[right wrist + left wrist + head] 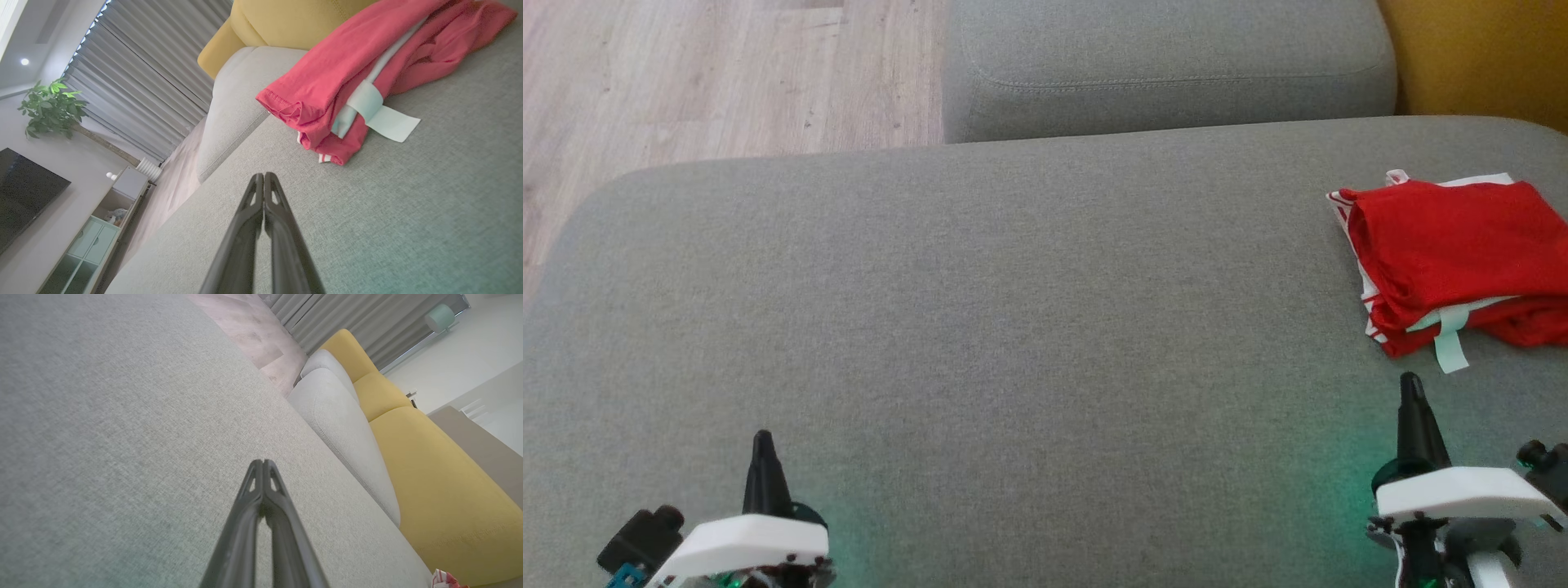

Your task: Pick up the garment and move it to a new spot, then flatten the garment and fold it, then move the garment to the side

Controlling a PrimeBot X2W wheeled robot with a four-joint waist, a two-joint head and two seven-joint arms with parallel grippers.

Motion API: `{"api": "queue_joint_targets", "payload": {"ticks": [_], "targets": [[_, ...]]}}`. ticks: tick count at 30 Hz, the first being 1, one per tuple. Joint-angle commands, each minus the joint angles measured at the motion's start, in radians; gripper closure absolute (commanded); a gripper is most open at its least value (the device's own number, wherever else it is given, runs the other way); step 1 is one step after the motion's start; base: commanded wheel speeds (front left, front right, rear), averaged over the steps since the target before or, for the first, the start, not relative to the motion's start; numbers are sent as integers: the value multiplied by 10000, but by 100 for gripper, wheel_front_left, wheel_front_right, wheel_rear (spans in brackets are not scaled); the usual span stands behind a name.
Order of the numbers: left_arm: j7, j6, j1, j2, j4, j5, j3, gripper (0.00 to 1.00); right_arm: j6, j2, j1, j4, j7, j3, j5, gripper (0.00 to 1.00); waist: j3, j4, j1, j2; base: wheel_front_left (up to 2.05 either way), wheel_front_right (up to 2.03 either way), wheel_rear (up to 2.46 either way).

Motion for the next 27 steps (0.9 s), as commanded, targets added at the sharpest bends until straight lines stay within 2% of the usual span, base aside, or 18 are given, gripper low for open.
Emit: {"api": "queue_joint_targets", "payload": {"ticks": [1,27], "targets": [[61,-69,-501,38,-355,-224,250,100,-3,-35,-524,-371,38,26,288,100,-1,-3,0,0,0,0,0],[789,-372,-657,55,-634,-2666,734,100,-5,-46,-686,-569,755,-196,3170,100,-26,-61,0,0,0,0,0]]}}
